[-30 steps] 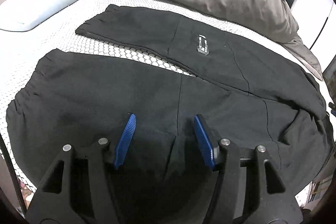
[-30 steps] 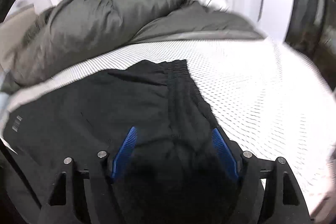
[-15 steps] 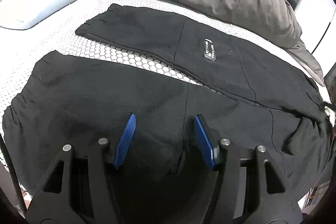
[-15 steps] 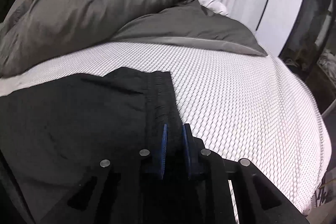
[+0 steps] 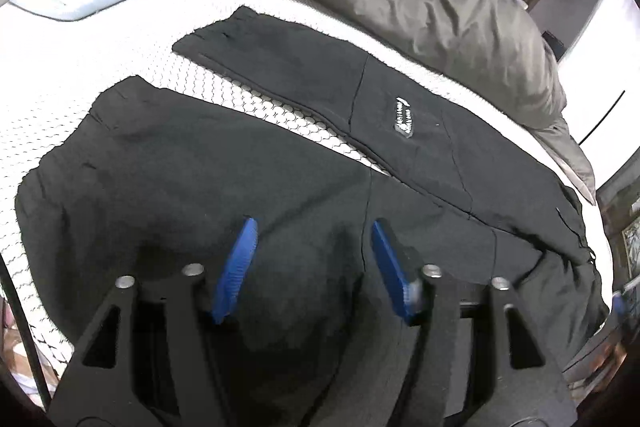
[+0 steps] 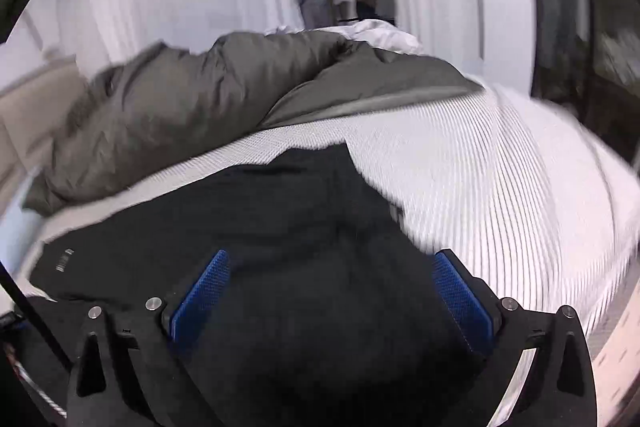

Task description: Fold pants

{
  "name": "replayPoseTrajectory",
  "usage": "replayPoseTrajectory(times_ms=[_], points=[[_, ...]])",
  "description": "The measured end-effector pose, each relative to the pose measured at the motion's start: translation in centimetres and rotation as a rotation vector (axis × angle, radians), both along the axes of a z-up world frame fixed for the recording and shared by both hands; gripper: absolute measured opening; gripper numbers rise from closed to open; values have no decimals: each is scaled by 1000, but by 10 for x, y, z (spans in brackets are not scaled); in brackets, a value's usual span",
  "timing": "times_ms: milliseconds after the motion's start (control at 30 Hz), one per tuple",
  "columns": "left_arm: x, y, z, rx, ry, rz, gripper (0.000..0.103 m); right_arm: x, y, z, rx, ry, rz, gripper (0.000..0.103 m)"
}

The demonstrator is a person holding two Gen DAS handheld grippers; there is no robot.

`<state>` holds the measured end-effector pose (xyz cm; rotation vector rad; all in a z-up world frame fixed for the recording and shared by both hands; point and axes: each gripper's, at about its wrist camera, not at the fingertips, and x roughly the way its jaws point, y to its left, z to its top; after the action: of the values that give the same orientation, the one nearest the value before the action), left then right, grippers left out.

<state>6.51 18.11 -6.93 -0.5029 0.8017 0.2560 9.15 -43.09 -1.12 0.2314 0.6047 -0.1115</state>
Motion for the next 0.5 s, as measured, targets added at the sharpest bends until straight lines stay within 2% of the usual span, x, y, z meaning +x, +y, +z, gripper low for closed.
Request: replayPoseTrajectory(times_ms=[33,100,133,167,233,333,467,500], points=[[-2,-4,1,14,-2,-13,73,-9,8,-17,20,30,28,103],[-8,-17,1,73,1,-56,76,-14,29,-43,-5,101,115,103],[-10,-23,-1,99,9,-77,79,-13,40,-56,-56,144,156,102],[-13,-30,-4,138,22,-99,79,-15,54,-69,-173,172,176,102],[-20,-44,-10,249,54,-124,79,-21,56,-75,-266,148,199,102],[-34,-46,-12,316,56,-85,81,-35,24,-66,-256,129,103,101],[-44,-24,-11,277,48,14,82,-63,-34,-54,-143,86,-22,88],[-46,-18,-10,264,48,43,82,-68,-45,-52,-100,66,-37,88]])
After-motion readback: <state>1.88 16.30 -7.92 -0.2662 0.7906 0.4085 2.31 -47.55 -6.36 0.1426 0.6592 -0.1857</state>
